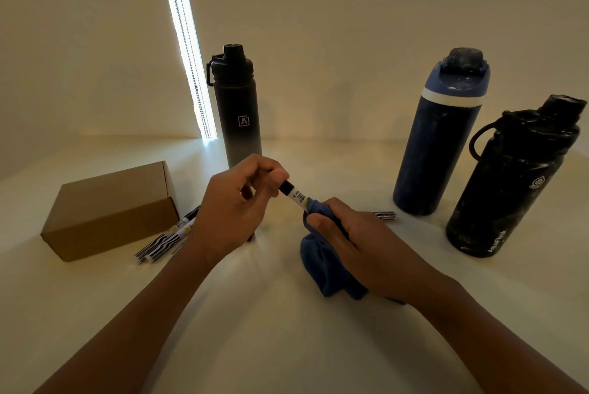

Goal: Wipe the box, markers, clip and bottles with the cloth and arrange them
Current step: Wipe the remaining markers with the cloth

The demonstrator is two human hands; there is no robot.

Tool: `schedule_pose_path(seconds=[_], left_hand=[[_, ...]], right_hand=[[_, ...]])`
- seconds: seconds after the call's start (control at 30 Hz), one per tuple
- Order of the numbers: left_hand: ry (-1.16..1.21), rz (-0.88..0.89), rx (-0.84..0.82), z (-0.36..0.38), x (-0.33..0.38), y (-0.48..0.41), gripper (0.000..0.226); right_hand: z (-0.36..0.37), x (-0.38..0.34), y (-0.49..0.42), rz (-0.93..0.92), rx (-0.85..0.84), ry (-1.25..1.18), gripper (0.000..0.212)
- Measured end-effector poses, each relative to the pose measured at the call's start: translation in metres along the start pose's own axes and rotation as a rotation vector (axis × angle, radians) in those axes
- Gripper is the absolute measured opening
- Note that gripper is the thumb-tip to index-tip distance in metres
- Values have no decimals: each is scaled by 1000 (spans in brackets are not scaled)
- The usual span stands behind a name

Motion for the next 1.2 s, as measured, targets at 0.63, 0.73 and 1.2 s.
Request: schedule_pose_path(seconds=[0.63,0.73,1.2], left_hand=[[-90,-85,-8,5,-7,-3,66],[-38,-122,91,-14,-10,-2,56],[526,-267,-73,26,-7,7,29]], right_hand=[[-2,-15,0,-58,76,192,29],[-2,-3,-5,-11,27,116,22],[7,22,-16,266,-273,392,73]])
Point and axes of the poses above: each hand's wrist, its own y-axis away from the middle knuckle, its own z-axis out of the palm, x = y × z, the point moved 9 cm from there along -y, towards the middle knuckle, and after that the axes turned 11 degrees about -x, right-handed, at the moved point
